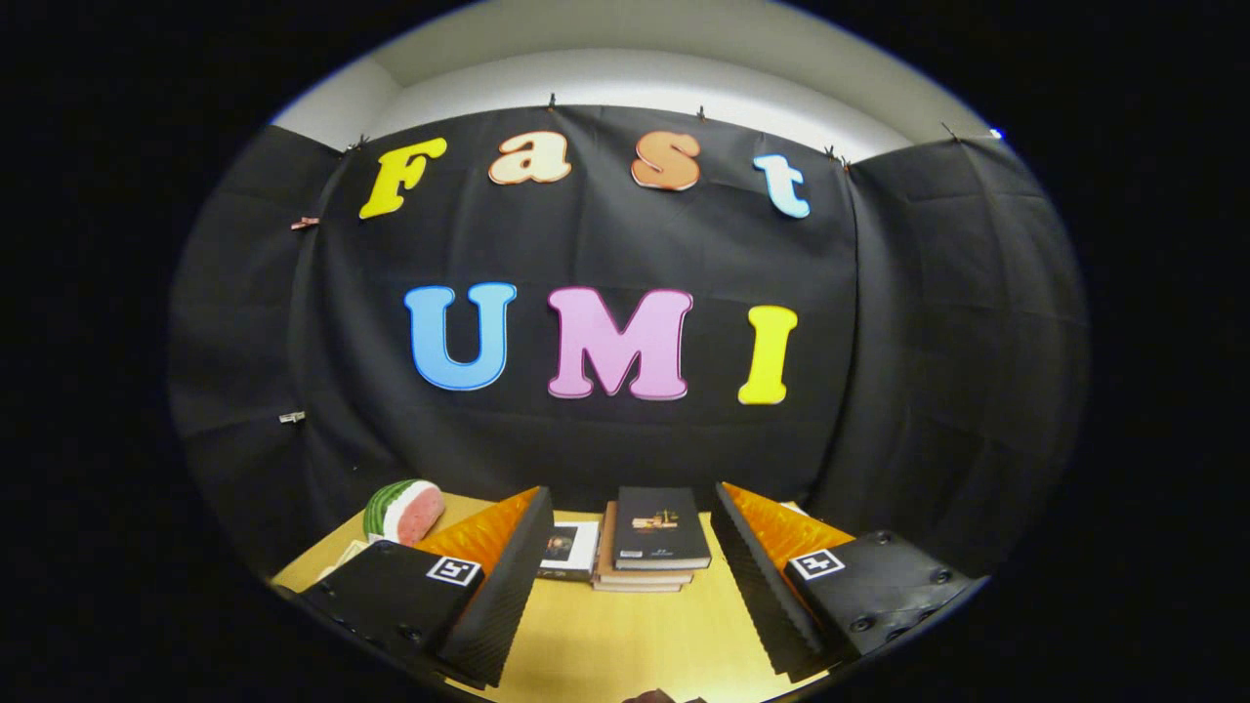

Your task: Open the storage box then place both shoes into the box .Put the left shoe in first, then the right shoe, with the right side of both shoes facing outward in a uniform manner.

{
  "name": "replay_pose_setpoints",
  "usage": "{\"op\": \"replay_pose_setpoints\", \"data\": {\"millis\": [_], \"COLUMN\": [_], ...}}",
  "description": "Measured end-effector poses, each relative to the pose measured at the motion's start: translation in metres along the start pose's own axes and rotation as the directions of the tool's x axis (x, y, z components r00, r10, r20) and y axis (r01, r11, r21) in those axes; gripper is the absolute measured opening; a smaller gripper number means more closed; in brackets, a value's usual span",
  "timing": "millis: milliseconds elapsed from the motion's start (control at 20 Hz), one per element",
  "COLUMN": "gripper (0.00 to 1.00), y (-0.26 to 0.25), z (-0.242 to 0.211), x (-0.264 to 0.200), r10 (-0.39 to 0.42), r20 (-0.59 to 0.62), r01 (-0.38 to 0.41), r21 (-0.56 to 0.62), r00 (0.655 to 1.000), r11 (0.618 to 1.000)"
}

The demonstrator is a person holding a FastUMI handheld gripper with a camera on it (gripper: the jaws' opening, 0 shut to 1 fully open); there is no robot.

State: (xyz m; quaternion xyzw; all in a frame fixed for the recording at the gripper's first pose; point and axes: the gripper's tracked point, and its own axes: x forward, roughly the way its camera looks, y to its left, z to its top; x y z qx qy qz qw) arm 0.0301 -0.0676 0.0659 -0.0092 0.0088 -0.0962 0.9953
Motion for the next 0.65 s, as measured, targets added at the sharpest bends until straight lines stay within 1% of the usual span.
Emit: {"op": "replay_pose_setpoints", "data": {"millis": [100, 150, 300, 400, 550, 650], "gripper": [0.98, 0.98, 0.98, 0.98, 0.98, 0.98], "y": [-0.004, -0.008, -0.011, -0.007, -0.005, 0.007], "z": [-0.009, -0.012, -0.023, -0.021, -0.04, -0.051], "x": [-0.016, -0.019, -0.032, -0.033, -0.038, -0.047], "r10": [0.028, 0.029, 0.063, 0.081, 0.077, 0.108], "r20": [0.019, 0.028, 0.02, 0.014, -0.028, -0.065], "r01": [-0.027, -0.029, -0.064, -0.081, -0.076, -0.106], "r21": [-0.026, -0.027, 0.018, 0.044, 0.035, 0.038], "r00": [0.999, 0.999, 0.998, 0.997, 0.997, 0.992], "r11": [0.999, 0.999, 0.998, 0.996, 0.997, 0.994]}}
